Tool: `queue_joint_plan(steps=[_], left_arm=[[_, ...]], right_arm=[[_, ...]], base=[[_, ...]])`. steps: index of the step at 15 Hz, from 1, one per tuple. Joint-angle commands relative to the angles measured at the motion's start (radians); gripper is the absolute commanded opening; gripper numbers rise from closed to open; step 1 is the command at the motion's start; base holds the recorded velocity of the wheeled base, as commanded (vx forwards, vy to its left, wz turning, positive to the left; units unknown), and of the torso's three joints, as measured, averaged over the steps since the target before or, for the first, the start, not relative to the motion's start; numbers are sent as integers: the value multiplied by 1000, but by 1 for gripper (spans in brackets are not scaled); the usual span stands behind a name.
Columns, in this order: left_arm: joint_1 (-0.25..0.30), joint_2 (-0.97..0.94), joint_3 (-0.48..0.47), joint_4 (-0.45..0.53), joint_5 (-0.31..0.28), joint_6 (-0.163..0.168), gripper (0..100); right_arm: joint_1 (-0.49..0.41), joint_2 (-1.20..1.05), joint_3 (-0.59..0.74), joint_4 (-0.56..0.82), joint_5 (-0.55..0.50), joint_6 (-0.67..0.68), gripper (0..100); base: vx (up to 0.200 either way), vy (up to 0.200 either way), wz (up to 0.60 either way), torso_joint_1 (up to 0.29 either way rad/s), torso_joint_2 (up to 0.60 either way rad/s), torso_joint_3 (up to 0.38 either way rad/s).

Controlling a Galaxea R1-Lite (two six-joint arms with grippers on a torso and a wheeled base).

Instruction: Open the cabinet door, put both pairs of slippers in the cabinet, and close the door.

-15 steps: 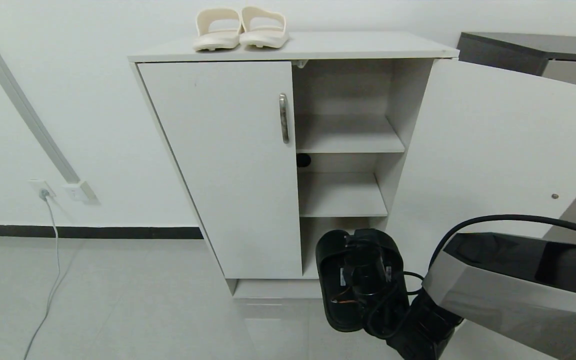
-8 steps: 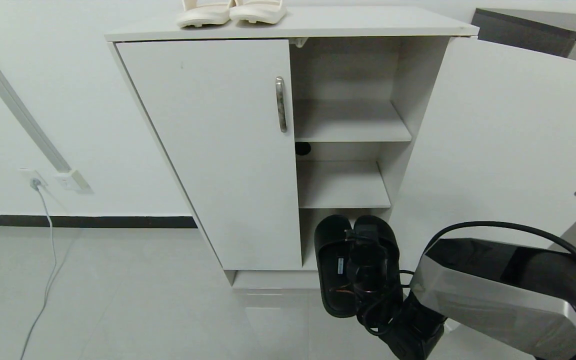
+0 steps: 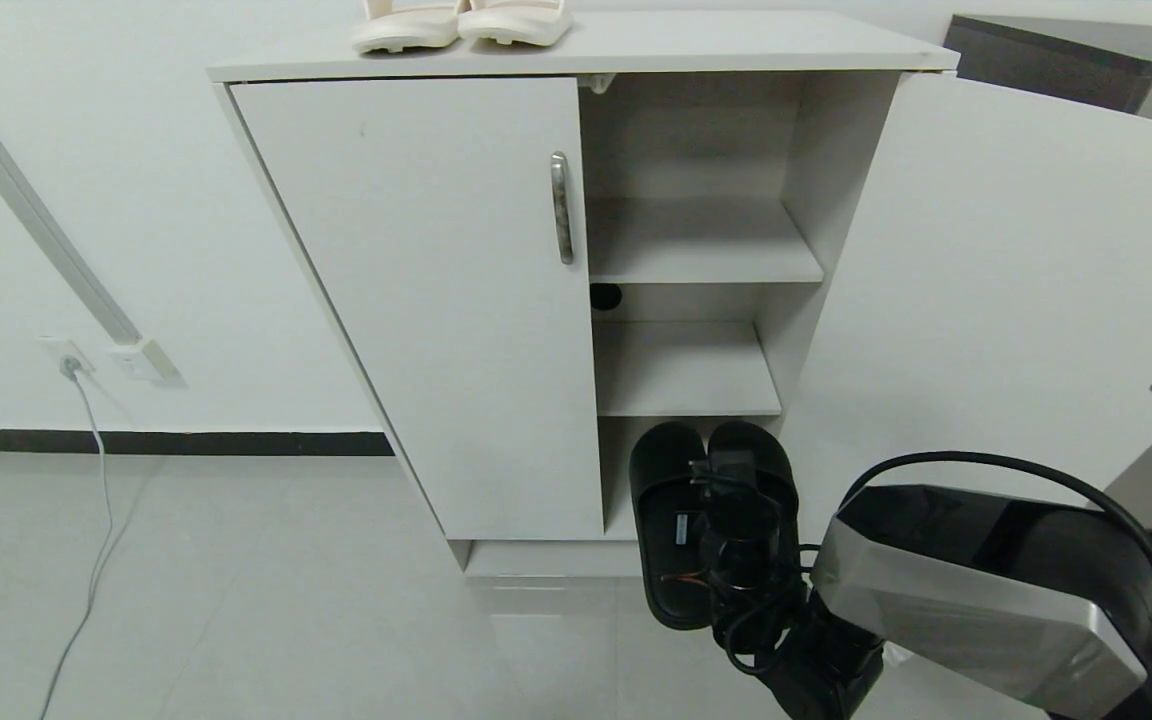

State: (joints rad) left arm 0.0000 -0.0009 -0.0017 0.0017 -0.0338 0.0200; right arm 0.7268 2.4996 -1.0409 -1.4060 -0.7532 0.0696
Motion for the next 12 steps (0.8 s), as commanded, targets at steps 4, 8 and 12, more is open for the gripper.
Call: queue_joint_plan(steps=[4, 8, 12], left_arm=[[0, 2, 0, 0, 0, 0, 0], [0, 2, 0, 0, 0, 0, 0], [0, 1, 0, 0, 0, 0, 0]], right_arm=[[-1, 2, 1, -5, 0, -4, 0], [-1, 1, 1, -4, 0, -7, 0], [-3, -4, 1, -5, 2, -13, 0]], base=[[0, 0, 0, 0, 0, 0], [200, 0, 0, -5, 2, 5], [200, 0, 0, 6, 5, 0]])
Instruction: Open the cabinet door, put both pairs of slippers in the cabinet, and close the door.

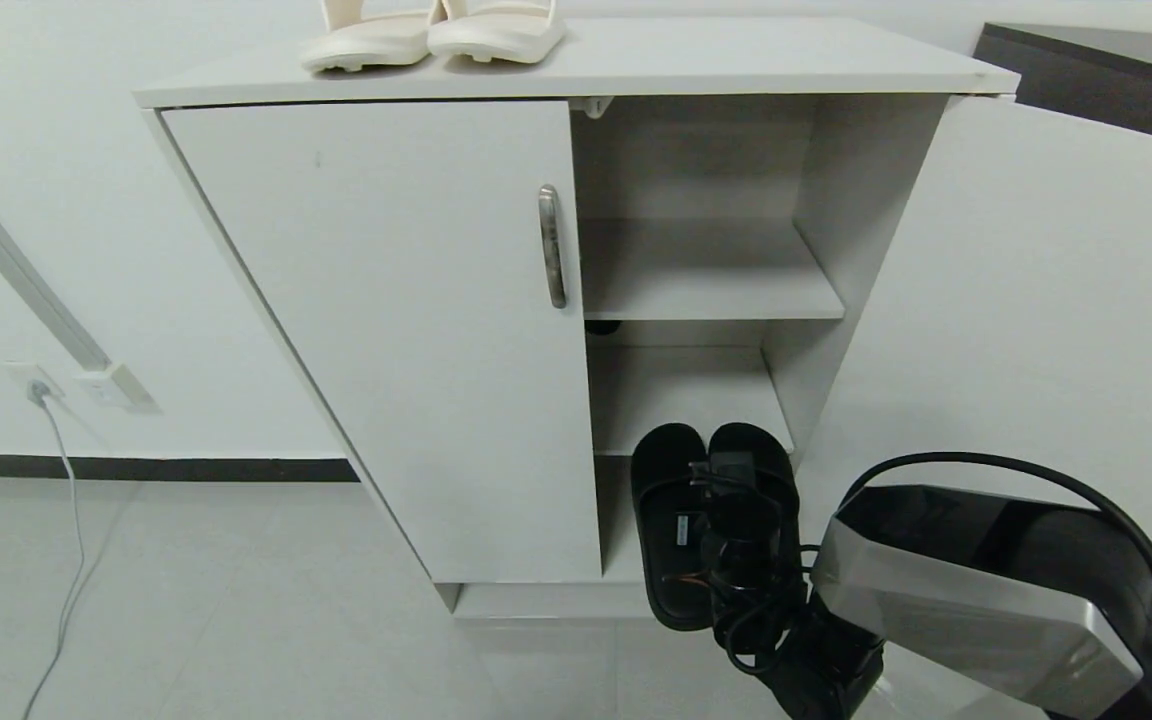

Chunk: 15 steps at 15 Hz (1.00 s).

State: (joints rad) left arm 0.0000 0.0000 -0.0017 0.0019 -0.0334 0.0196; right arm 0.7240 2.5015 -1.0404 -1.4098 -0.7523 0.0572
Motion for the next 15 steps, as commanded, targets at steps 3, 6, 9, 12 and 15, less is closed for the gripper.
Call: queue_joint_plan(steps=[3, 6, 9, 12, 15], left_arm=[[0, 0, 0, 0, 0, -1, 0], [0, 2, 0, 0, 0, -1, 0], [0, 0, 0, 0, 0, -1, 0], [0, 0, 0, 0, 0, -1, 0], [0, 0, 0, 0, 0, -1, 0]], right_arm=[[0, -4, 2, 0, -1, 0, 0], [0, -3, 2, 0, 1, 0, 0], [-5, -1, 2, 0, 4, 0, 0], [-11, 14, -10, 8, 21, 0, 0], [-31, 31, -50, 34, 45, 0, 0]], base=[[200, 0, 0, 1, 4, -2], [67, 0, 0, 1, 1, -1], [0, 0, 0, 0, 0, 0], [0, 0, 0, 0, 0, 0], [0, 0, 0, 0, 0, 0]])
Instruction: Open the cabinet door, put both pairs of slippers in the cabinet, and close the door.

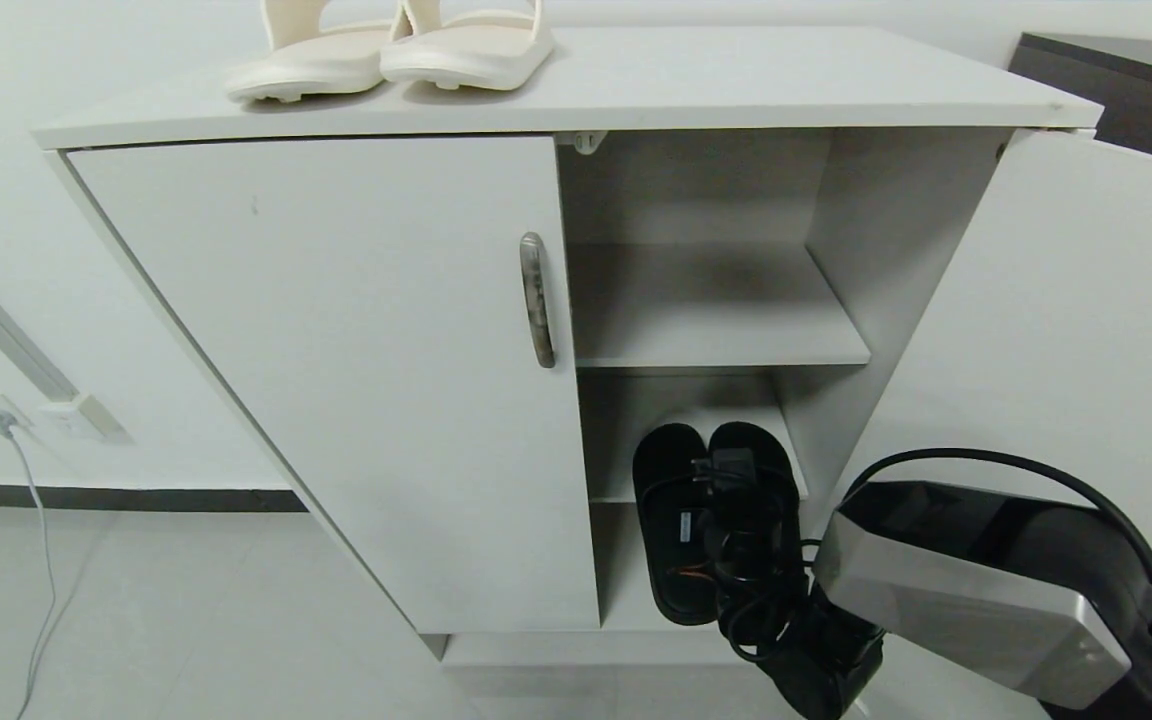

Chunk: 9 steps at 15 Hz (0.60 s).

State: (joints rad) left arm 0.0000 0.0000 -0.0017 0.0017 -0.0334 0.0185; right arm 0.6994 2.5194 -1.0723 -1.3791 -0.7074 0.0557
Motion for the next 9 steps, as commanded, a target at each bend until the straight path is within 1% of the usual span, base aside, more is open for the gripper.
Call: queue_joint_plan(steps=[1, 3, 7, 8, 9], left_arm=[[0, 0, 0, 0, 0, 1, 0], [2, 0, 0, 0, 0, 1, 0], [0, 2, 0, 0, 0, 1, 0], [0, 0, 0, 0, 0, 1, 0], [0, 0, 0, 0, 0, 1, 0]], right_arm=[[-15, 18, -41, 31, 8, -1, 0], [-38, 21, -93, 91, 68, 1, 0], [-78, 64, -287, 239, 71, 3, 0], [-90, 82, -380, 308, 71, 12, 0], [-97, 90, -413, 325, 71, 13, 0]], base=[[0, 0, 0, 0, 0, 0], [0, 0, 0, 0, 0, 0], [0, 0, 0, 0, 0, 0], [0, 0, 0, 0, 0, 0], [0, 0, 0, 0, 0, 0]])
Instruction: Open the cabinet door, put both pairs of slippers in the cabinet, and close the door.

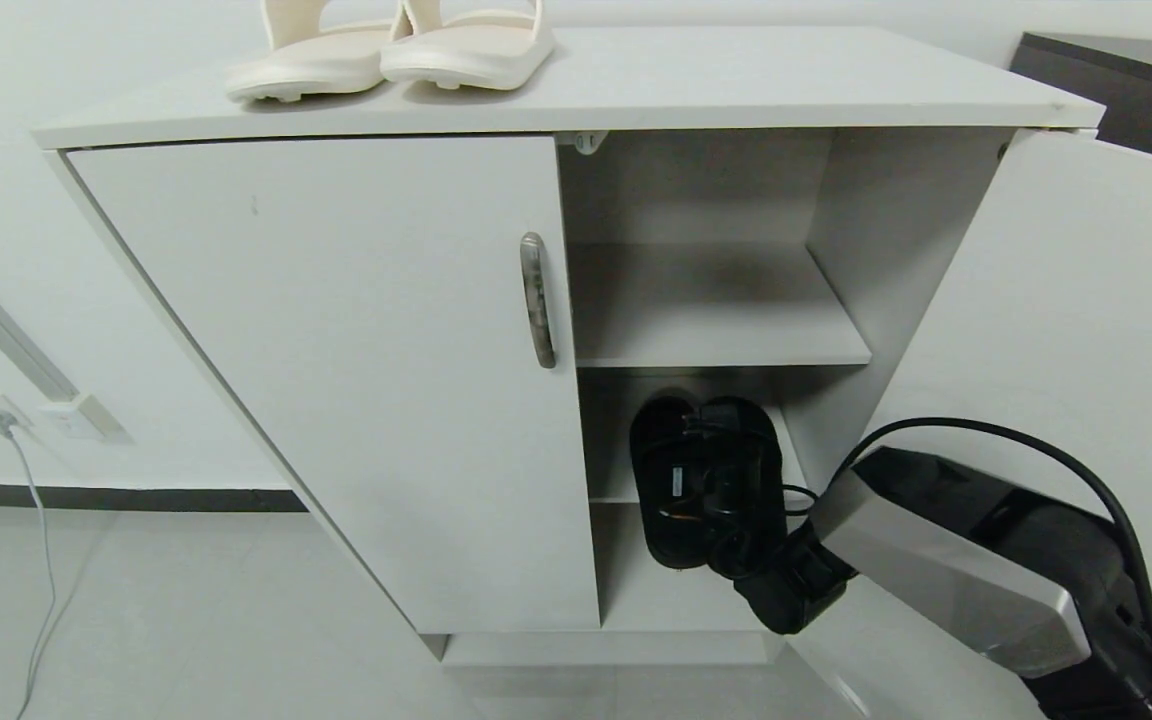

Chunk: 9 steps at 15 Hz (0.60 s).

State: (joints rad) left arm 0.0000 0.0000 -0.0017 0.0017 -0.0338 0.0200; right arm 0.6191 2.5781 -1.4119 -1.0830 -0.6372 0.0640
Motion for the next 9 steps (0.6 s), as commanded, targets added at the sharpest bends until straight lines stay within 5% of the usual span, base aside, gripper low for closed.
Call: queue_joint_plan(steps=[1, 9], left_arm=[[0, 0, 0, 0, 0, 0, 0], [0, 0, 0, 0, 0, 0, 0]], right_arm=[[-27, 50, -140, 63, 1, 3, 0], [-72, 109, -414, 302, 1, 88, 0]], base=[[0, 0, 0, 0, 0, 0], [0, 0, 0, 0, 0, 0]])
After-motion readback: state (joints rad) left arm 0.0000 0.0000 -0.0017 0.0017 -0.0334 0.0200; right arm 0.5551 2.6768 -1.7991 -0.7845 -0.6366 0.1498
